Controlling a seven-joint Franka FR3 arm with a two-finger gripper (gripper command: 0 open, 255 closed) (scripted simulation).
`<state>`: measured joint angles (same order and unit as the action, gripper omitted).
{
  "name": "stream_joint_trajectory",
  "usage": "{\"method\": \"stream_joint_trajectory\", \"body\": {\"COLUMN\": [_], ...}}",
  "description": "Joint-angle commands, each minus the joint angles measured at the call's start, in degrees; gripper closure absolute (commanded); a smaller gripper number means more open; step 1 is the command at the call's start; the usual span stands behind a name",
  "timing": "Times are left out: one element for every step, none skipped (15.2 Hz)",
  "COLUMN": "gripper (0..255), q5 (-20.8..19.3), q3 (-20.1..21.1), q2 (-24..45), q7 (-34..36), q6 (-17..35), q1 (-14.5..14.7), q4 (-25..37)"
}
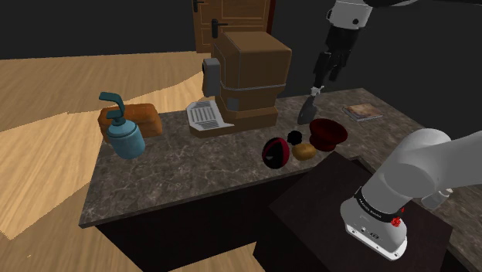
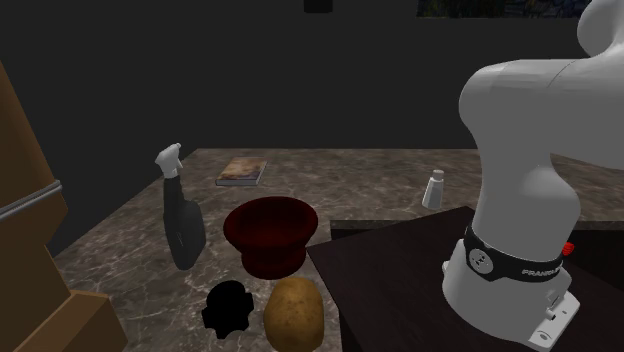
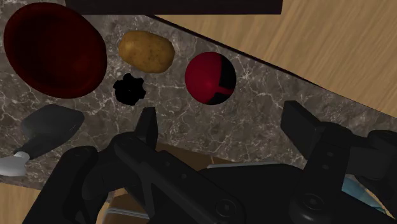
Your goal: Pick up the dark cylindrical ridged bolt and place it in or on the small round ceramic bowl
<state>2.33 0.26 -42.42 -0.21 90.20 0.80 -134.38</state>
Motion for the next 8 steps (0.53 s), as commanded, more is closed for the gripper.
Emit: {"method": "stream_joint_trajectory", "body": {"gripper": [0, 0, 0, 0, 0, 0, 0, 0], "q5": [0.0, -0.4, -0.7, -1.1, -1.4, -1.8, -2.1, -2.5], "q3": [0.0, -0.5, -0.9, -1.4, -1.9, -2.4, -2.8, -3.4], "q2": [0.0, 0.2, 0.5, 0.9, 1.4, 2.0, 2.7, 3.5], "q7": [0.0, -0.7, -1.4, -2.0, -2.7, -3.4, -4.0, -4.7], "q6": [0.0, 1.8, 3.7, 5.6, 7.5, 9.5, 11.5, 13.5], "q1": [0.0, -0.2, -0.4, -0.5, -0.7, -1.0, -1.2, -1.4], "q4": [0.0, -1.6, -3.1, -4.6, -6.0, -7.4, -8.6, -9.8]}}
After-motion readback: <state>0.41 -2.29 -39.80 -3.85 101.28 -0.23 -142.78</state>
